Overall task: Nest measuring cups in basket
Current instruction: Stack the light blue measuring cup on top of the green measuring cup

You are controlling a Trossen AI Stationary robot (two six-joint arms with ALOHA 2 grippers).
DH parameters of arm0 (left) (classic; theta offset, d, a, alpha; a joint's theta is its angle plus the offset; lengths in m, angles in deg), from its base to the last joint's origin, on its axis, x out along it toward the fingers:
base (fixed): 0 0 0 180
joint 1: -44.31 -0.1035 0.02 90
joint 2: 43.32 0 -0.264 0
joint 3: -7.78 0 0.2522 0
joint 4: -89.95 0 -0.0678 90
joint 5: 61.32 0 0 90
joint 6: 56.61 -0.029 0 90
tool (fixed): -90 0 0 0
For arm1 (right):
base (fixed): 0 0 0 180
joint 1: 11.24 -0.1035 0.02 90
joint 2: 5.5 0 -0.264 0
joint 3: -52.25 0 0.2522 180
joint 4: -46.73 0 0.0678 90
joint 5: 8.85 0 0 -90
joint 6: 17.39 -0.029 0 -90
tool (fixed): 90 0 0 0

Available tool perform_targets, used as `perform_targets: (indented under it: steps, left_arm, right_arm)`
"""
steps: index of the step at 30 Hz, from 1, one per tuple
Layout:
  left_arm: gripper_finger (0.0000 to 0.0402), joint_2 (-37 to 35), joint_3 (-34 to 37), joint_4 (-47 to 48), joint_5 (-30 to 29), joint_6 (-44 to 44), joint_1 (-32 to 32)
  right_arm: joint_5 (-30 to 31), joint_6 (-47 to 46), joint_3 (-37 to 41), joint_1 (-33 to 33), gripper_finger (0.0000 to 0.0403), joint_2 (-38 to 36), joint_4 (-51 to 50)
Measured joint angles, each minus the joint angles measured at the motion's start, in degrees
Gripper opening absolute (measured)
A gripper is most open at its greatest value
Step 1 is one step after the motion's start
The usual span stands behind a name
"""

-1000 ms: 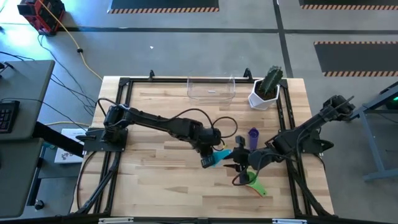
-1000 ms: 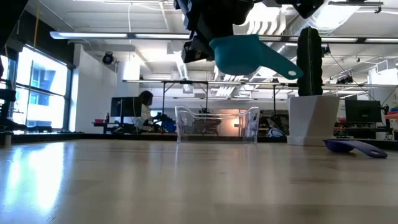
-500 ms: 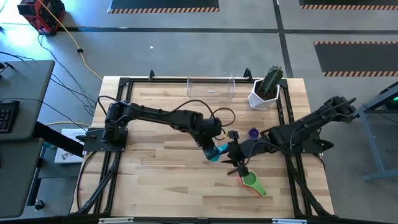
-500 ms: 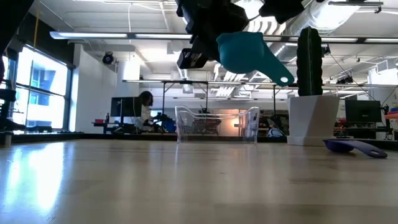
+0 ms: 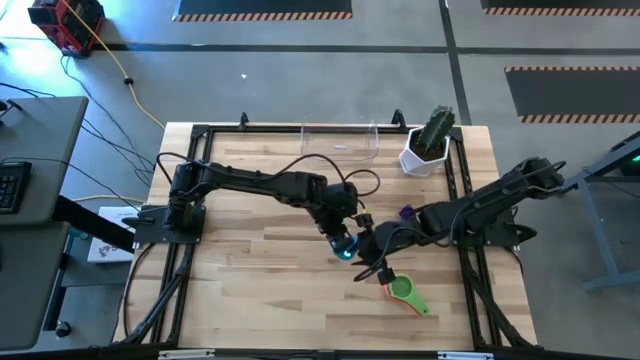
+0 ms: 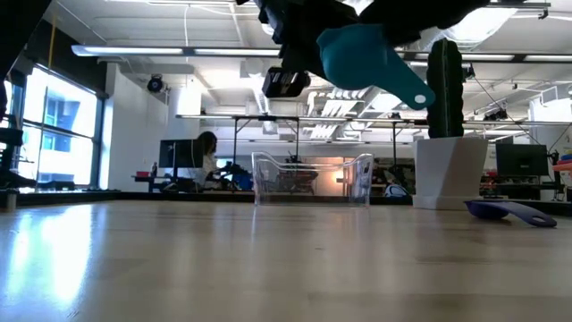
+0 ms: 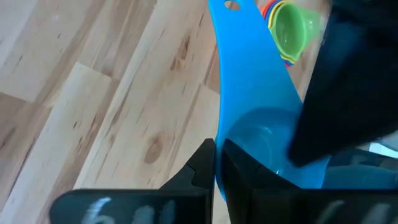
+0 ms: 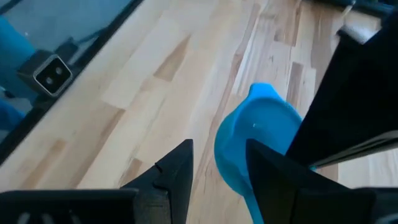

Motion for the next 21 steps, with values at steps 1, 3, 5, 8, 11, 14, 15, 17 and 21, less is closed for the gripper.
perform_targets:
  steps: [1,3,5,8,11,14,15,17,21]
  left_arm:
    - [0.0007,0.0,0.0,0.01,-0.01,0.0,0.0]
    - [0.0007,0.01,0.0,0.54,0.03,0.03,0.0]
    - [0.0007,0.02,0.0,0.88,0.0,0.04,0.0]
    - [0.0007,0.02,0.0,0.82,0.0,0.03,0.0]
    - [0.0007,0.02,0.0,0.73,-0.1,0.11,-0.07]
    - [0.0007,0.02,0.0,0.57,-0.17,0.0,-0.07]
    - [0.0007,0.02,0.0,0.35,-0.19,-0.06,-0.07]
    - [0.0008,0.04,0.0,-0.04,-0.26,-0.08,-0.07]
    - [0.0011,0.04,0.0,-0.26,-1.01,0.19,-0.07]
  right_arm:
    - [0.02,0.01,0.0,0.0,0.014,0.37,-0.26]
    - [0.3,0.03,0.0,0.0,0.014,0.96,-0.1]
    - [0.6,0.02,0.0,0.0,0.0139,1.07,-0.06]
    - [1.07,0.01,0.0,0.0,0.0124,1.05,0.22]
    - [1.27,-0.25,0.0,0.0,0.0088,1.05,0.55]
    - [1.26,-0.76,-0.01,0.0,0.0043,1.05,0.84]
    - [1.22,-0.6,-0.03,0.0,0.0029,1.05,1.0]
    - [1.3,-0.34,-0.07,-0.01,0.0012,1.03,1.18]
    - [2.33,-0.65,-0.07,-0.17,0.0012,1.01,1.09]
